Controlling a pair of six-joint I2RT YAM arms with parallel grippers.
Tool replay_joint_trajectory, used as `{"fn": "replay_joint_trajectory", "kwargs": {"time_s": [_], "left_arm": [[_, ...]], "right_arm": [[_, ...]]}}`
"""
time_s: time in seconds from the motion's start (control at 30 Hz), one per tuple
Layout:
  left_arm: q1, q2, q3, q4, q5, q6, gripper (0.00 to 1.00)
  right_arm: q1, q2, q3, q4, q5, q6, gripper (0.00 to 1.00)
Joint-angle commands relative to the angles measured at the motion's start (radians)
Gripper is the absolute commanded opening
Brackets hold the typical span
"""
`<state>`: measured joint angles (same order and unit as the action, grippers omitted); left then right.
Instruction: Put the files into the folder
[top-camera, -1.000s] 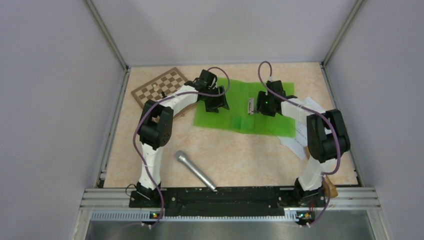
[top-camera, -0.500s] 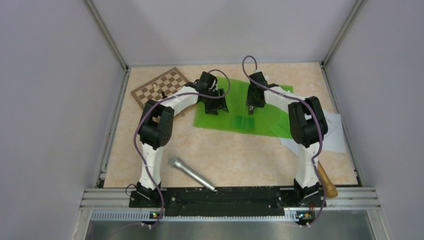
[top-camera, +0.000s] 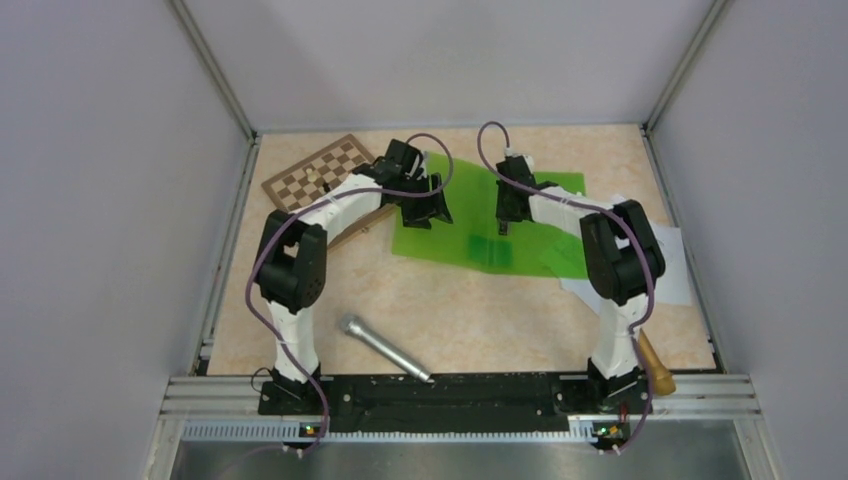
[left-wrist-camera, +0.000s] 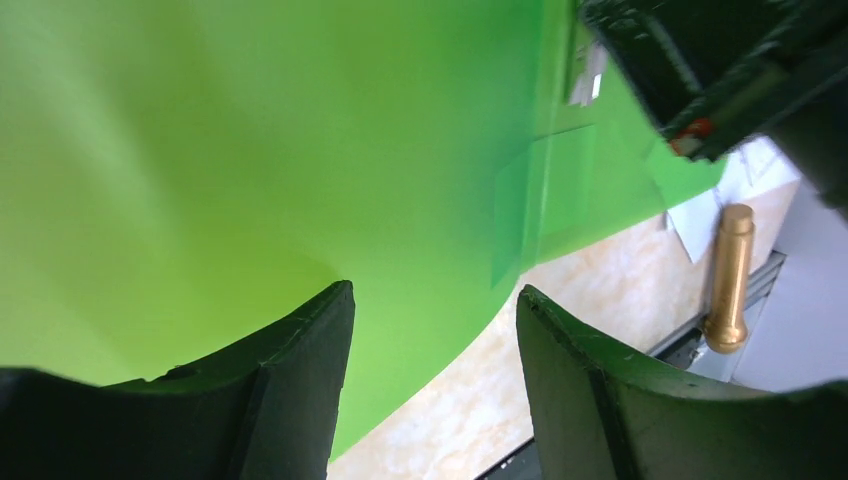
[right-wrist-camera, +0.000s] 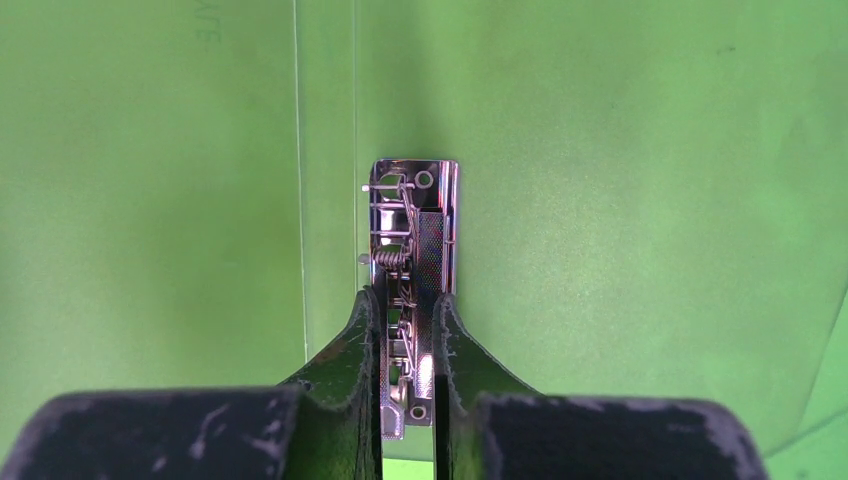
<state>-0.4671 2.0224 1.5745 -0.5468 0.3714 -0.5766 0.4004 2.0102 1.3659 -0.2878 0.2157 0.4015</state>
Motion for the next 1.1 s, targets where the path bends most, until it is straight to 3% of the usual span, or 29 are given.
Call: {"fn": "replay_joint_trajectory", "kwargs": {"time_s": [0.0,0.2,0.57,0.73,1.07], "left_arm": [[0.005,-0.176,-0.069,0.044,0.026,0.002,0.66],[0.007,-0.192,-0.076,0.027,0.012,0.001,0.66],[0.023,-0.139,-0.156,-0.021,-0.075,-0.033,0.65],[0.042,-0.124,-0.212,-0.040,-0.107,-0.013,0.65],[0.048,-0.010,-0.159,-0.066,-0.142,-0.005,0.64]], "right_arm": [[0.047,-0.103,-0.172,-0.003,-0.053,-0.015,0.00],[0.076,-0.244,-0.339,0.009,-0.072,0.057,0.00],[0.149,-0.402,-0.501,0.059,-0.077,0.239,0.00],[0.164,-0.434,-0.544,0.069,-0.067,0.252,0.00],[0.164,-0.439,-0.547,0.082,-0.057,0.250,0.00]]}}
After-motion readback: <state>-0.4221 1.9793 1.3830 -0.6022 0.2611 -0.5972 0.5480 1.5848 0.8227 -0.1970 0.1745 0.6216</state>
